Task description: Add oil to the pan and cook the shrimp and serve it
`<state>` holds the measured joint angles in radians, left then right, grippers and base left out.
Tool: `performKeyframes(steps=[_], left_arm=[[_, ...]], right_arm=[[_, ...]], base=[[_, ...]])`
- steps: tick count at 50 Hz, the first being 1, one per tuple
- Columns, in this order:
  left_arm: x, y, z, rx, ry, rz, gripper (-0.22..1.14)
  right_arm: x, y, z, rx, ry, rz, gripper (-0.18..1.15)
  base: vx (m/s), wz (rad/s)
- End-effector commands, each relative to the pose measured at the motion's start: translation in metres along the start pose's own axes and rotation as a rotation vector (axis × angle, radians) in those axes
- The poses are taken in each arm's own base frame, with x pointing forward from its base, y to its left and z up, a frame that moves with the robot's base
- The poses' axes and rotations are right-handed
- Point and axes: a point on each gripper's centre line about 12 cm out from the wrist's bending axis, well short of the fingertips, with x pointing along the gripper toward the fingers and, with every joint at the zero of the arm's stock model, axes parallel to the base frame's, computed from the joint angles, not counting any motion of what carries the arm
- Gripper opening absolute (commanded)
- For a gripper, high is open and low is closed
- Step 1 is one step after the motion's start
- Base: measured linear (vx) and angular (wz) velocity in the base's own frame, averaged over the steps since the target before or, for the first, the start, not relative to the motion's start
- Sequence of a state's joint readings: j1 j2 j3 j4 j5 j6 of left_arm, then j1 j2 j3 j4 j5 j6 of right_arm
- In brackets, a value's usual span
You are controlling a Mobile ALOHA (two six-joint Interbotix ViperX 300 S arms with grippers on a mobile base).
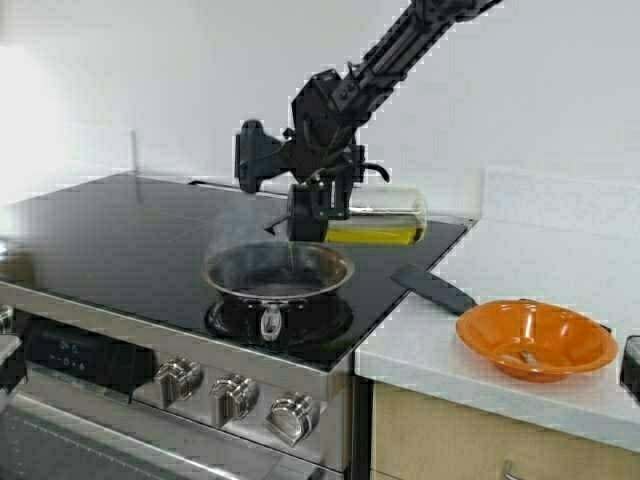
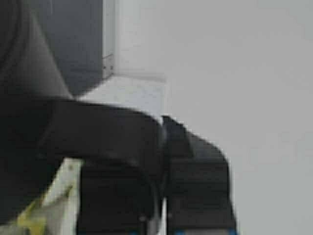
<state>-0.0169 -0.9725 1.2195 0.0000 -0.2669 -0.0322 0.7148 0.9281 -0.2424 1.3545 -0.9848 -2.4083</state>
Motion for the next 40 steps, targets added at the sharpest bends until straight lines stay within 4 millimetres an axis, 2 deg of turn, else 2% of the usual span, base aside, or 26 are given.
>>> performKeyframes(steps=[1, 7, 16, 30, 40], left_arm=[[0.001, 0.000, 0.003, -0.006, -0.006, 0.002, 0.03], [0.001, 0.000, 0.003, -0.006, -0.006, 0.002, 0.03], [0.001, 0.000, 0.001, -0.006, 0.000, 0.002, 0.03], [0.001, 0.000, 0.001, -0.006, 0.001, 0.002, 0.03], [0.001, 0.000, 0.001, -0.006, 0.001, 0.002, 0.03]], right_arm=[[-0.007, -0.041, 0.007, 0.228, 0.029, 0.030, 0.08], [-0.011, -0.051, 0.004, 0.508, 0.043, 0.086, 0.08], [-0.030, -0.069, -0.010, 0.886, 0.004, 0.144, 0.08], [-0.048, -0.111, -0.037, 0.993, -0.064, 0.064, 0.08], [-0.061, -0.145, -0.056, 1.234, -0.093, 0.039, 0.08]], base=[[0.00, 0.00], [0.00, 0.00], [0.00, 0.00], [0.00, 0.00], [0.00, 0.00]])
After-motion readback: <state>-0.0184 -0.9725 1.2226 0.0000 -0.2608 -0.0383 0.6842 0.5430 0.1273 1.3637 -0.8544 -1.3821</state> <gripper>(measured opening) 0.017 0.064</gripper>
